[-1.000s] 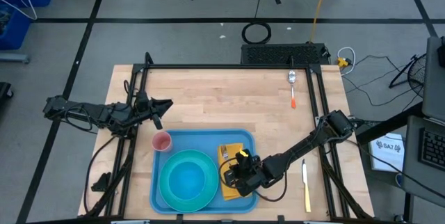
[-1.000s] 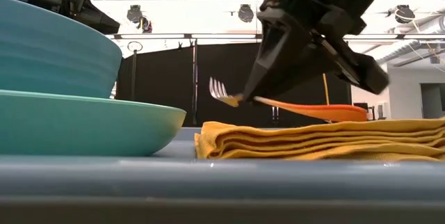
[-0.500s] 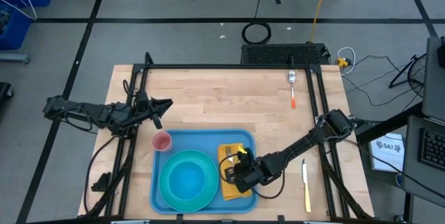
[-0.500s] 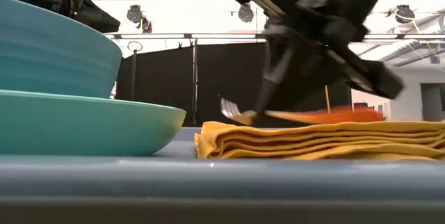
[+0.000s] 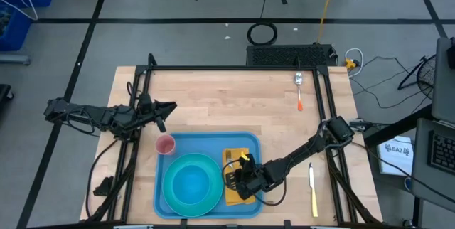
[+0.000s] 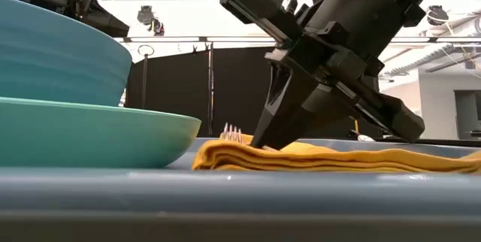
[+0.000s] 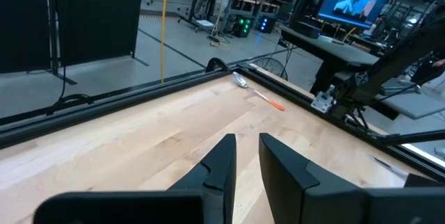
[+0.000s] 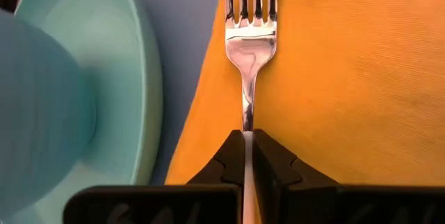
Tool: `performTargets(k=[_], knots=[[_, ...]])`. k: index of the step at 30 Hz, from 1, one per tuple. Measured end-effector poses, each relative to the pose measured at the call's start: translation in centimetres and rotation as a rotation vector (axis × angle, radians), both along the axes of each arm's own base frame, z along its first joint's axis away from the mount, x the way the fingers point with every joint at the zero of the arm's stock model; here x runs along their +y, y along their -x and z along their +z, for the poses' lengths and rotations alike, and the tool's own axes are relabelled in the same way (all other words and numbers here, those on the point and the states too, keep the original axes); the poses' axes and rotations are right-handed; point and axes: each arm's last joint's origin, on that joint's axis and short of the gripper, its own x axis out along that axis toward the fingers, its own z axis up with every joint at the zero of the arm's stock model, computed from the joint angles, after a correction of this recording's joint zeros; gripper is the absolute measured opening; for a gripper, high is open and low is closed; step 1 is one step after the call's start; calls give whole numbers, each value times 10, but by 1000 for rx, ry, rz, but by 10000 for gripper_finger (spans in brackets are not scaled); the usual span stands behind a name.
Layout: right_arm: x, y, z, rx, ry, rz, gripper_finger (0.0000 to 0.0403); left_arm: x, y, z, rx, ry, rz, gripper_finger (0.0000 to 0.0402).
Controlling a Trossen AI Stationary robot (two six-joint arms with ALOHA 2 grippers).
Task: Set up tray
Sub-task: Put the white orange fork on the yellow napkin
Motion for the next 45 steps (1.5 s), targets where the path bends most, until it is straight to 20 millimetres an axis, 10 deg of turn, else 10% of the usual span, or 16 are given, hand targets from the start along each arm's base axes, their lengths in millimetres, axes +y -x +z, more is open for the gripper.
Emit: performTargets(k=[17,31,45], knots=[[1,-3,2,-41,41,45,81,0,0,0,-2,2,-2,67],[-4,-3,16,-37,117,156,53,0,0,0,-2,1,-3,67],[-65,-37,42,-79,294,619,52,-1,0,0,-4,6,-21,67]])
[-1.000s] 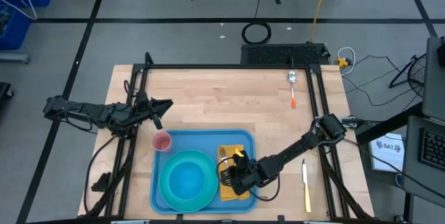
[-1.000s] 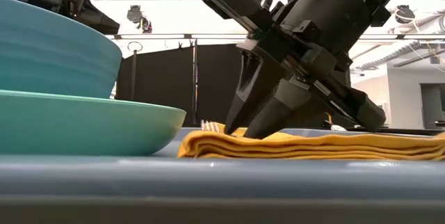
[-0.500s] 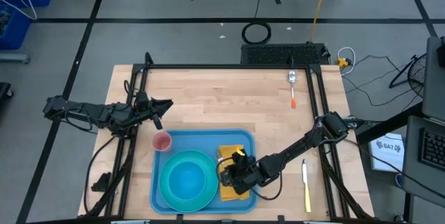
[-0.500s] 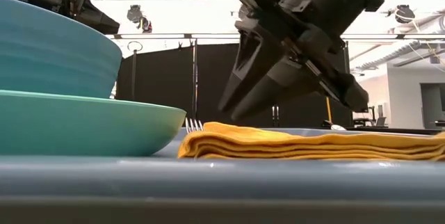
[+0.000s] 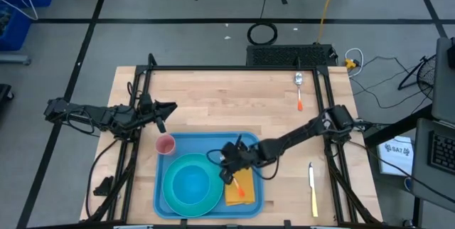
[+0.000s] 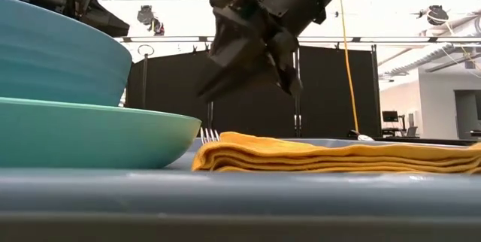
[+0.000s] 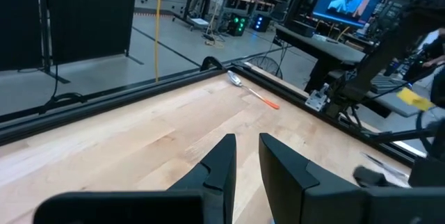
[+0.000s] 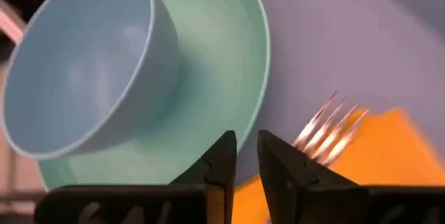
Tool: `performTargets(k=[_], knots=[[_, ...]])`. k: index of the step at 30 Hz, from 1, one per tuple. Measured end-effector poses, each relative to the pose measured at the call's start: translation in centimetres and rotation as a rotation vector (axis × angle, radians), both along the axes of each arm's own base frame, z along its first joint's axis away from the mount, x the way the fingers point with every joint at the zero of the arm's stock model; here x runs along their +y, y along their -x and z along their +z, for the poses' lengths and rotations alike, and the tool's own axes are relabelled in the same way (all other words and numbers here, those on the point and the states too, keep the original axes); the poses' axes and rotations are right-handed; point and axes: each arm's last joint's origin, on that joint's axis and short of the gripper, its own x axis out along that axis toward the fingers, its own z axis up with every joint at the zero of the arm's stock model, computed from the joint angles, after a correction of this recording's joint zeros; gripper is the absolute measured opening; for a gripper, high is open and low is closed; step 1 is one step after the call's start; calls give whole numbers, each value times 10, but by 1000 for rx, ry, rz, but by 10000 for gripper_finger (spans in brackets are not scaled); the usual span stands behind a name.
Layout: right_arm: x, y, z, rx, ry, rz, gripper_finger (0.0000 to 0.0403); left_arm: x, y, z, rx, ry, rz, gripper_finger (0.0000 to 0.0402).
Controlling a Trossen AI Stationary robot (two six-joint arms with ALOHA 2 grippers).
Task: Set up tray
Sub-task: Put the white orange fork on the yellow napkin
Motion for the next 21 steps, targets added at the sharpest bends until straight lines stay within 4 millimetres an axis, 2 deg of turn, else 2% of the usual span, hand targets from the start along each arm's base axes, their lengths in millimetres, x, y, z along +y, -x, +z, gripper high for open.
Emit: performTargets(k=[5,9,15,21], knots=[[-23,4,13,44,123,121,52,0,0,0,4,-1,0,67],[-39,8,11,136,209,176,52,0,0,0,6,-3,0,67],[-57,8,5,141,214,250,52,0,0,0,5,-4,0,67],[-64,10,-6,79,150,313,54,0,0,0,7,-6,0,67]])
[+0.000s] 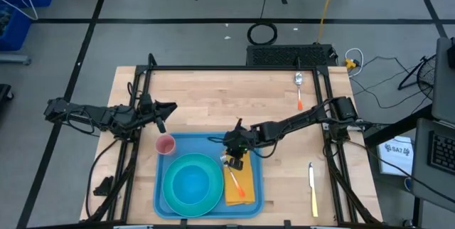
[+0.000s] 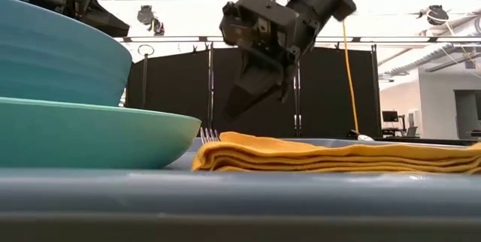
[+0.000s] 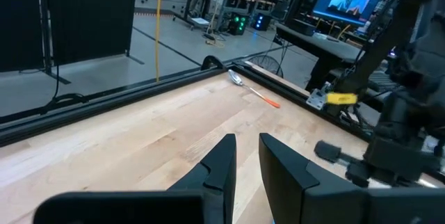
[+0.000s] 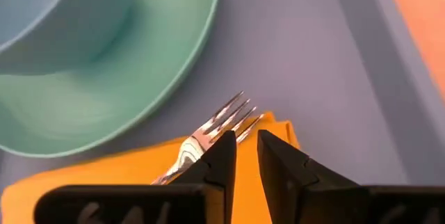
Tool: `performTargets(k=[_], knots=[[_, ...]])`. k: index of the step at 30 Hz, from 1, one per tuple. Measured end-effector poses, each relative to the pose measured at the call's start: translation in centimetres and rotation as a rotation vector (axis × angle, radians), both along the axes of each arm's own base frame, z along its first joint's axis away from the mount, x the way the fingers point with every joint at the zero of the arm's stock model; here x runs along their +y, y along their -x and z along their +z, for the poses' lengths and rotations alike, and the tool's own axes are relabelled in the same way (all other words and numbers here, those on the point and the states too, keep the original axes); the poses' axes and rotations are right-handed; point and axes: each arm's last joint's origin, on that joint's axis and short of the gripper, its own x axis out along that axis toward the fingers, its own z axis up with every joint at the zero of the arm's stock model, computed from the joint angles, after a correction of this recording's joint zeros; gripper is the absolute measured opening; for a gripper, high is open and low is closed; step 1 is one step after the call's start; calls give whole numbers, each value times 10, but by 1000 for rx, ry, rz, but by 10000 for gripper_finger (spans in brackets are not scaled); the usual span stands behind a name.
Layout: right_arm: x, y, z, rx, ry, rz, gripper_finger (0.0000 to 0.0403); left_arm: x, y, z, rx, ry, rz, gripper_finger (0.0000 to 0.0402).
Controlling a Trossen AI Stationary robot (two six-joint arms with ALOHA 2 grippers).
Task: Set up tray
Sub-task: Put the white orange fork on the yellow napkin
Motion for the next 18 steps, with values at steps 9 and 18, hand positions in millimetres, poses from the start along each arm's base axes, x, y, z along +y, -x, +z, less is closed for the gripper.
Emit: performTargets(k=[9,18], knots=[[-4,3,-14,-119,-108,1,66,0,0,0,2,-4,0,67],[-10,5,-20,-163,-121,-21,66,0,0,0,4,-4,-1,67]])
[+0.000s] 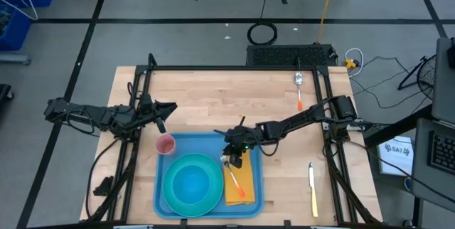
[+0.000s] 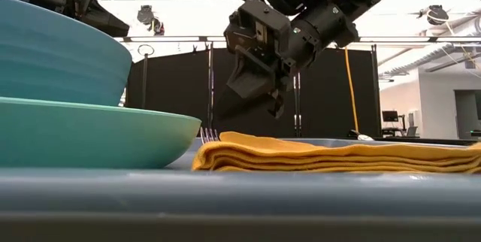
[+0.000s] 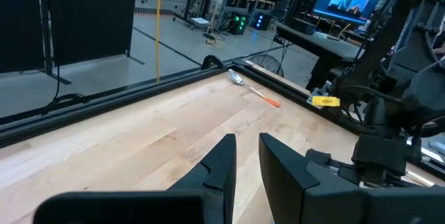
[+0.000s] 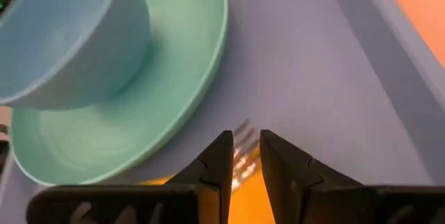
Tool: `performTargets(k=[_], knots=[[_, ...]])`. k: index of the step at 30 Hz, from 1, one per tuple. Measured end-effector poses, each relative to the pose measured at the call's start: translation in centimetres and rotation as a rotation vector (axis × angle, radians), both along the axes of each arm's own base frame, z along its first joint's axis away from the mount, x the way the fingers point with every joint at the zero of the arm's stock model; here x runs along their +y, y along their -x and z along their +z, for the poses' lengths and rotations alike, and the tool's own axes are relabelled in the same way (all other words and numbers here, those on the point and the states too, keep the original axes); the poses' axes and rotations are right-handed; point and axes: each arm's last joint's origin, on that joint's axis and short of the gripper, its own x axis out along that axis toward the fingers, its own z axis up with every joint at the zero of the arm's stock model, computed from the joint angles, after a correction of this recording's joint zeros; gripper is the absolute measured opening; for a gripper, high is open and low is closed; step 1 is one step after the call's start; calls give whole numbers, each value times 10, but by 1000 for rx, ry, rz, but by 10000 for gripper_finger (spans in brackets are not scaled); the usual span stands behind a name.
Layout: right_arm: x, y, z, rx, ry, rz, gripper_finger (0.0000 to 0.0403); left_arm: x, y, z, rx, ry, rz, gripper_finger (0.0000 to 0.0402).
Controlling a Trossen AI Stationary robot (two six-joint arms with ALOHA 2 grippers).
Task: Set up tray
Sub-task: Put the white orange fork on the yellow napkin
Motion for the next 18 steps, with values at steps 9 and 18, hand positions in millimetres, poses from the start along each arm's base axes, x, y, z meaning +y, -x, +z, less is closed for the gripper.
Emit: performTargets(k=[9,18], knots=[[1,1,-1,-19,-16,-9,67,0,0,0,0,0,0,67],[2,-4,-8,-43,-33,-17,66,0,0,0,0,0,0,67]])
